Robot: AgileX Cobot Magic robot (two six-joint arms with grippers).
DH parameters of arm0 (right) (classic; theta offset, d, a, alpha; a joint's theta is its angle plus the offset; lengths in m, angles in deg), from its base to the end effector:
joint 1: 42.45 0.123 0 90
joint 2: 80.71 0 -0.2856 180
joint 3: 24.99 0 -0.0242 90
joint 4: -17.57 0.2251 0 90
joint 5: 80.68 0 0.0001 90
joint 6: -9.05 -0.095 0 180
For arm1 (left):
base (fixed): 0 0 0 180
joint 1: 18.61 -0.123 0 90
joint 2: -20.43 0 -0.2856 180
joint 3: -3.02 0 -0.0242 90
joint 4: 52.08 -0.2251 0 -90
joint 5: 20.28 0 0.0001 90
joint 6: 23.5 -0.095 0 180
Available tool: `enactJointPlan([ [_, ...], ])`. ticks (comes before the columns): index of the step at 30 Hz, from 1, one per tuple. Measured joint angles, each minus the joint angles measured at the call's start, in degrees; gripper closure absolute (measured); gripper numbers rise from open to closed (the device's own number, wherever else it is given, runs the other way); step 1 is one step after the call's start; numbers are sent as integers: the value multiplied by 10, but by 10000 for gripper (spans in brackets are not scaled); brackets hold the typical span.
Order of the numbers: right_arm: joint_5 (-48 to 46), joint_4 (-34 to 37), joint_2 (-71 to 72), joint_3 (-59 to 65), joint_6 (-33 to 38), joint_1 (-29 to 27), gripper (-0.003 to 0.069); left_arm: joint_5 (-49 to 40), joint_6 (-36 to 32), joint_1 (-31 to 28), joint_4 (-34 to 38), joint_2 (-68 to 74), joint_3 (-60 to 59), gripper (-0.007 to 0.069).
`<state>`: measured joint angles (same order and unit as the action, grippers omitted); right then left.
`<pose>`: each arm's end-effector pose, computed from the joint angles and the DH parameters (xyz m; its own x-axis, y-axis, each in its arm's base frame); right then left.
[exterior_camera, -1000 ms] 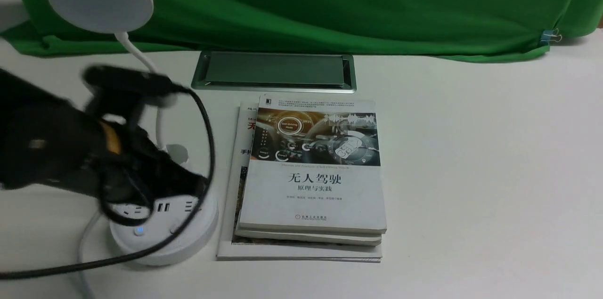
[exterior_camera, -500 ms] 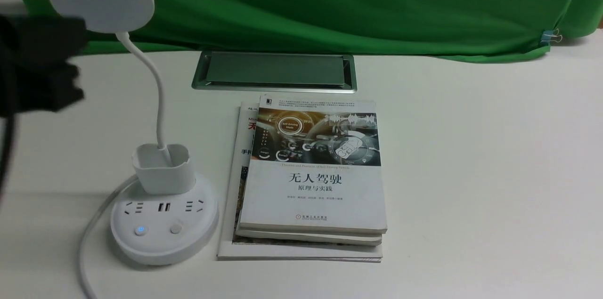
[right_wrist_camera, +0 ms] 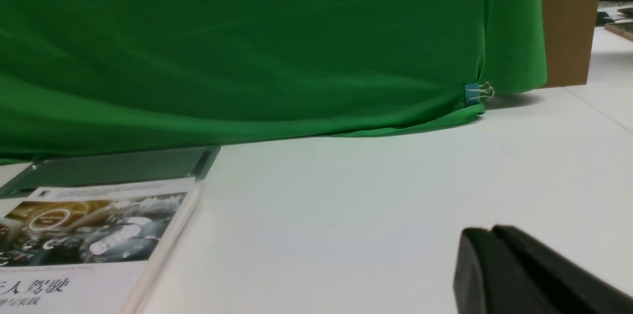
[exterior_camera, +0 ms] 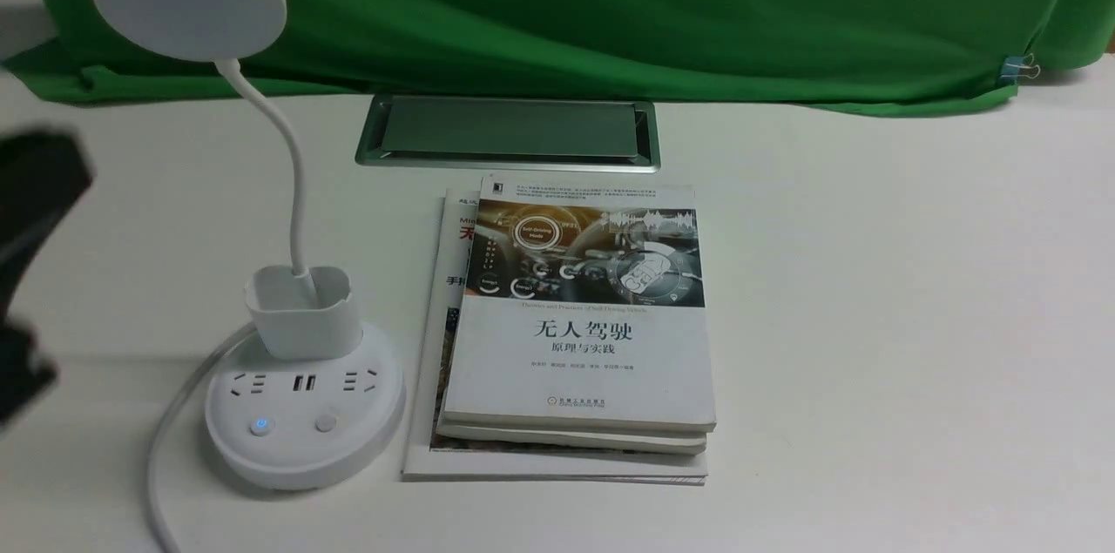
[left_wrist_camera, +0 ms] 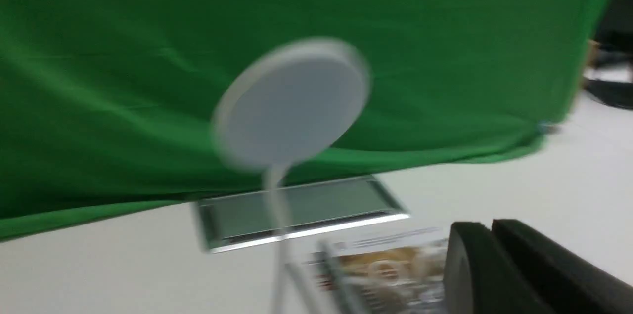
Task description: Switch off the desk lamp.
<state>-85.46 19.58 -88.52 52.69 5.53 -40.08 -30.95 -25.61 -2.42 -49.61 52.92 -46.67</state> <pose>0.0345 0.0017 0.2031 -0.0089 0.0960 -0.9953 -0.0436 0.9944 0.0963 0.0706 -0.0213 0.3262 -0.0492 0.0085 -0.9988 0.2862 0.9582 -0.0059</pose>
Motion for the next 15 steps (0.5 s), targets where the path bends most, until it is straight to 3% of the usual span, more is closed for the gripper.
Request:
enactJointPlan([
  [5,0,0,0,0,0,0,622,37,-4,-105,-16,-143,-185,605],
  [10,-1,0,0,0,0,0,622,-6,-4,-132,-25,-232,-274,605],
  [15,0,0,0,0,0,0,622,-24,-4,-133,-25,-247,-279,605],
])
